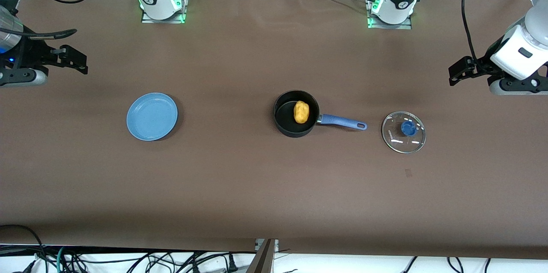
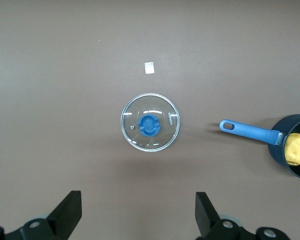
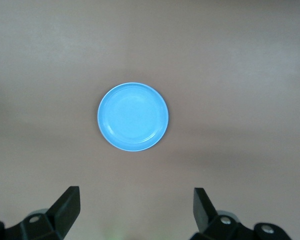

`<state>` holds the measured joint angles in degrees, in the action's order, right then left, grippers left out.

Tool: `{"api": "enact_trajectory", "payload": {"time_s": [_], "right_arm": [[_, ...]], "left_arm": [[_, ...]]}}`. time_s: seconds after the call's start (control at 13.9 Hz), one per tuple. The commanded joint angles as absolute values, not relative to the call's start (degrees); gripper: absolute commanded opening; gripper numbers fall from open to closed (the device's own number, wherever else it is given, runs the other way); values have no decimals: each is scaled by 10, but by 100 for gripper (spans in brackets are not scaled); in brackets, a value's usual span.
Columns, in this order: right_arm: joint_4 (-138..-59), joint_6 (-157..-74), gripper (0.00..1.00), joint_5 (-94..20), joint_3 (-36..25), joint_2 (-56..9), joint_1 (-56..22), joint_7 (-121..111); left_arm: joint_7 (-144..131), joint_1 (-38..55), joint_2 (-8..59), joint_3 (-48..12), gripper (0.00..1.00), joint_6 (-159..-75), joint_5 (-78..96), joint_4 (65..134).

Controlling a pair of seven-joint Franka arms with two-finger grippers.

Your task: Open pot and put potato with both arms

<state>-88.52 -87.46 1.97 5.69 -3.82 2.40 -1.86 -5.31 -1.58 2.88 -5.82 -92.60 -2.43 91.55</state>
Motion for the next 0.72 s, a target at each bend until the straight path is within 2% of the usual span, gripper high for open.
{"api": "enact_trajectory", "payload": {"time_s": [0.0,0.65], "right_arm": [[-911,-881,100,2,51,-12,27,-11],[-878,-864,100,4,43,-33,27,-11]], "left_arm": [[-46,-11,25,-50,100,-934,-10,913],[-45,-11,25,-50,100,-933,-10,909]]}}
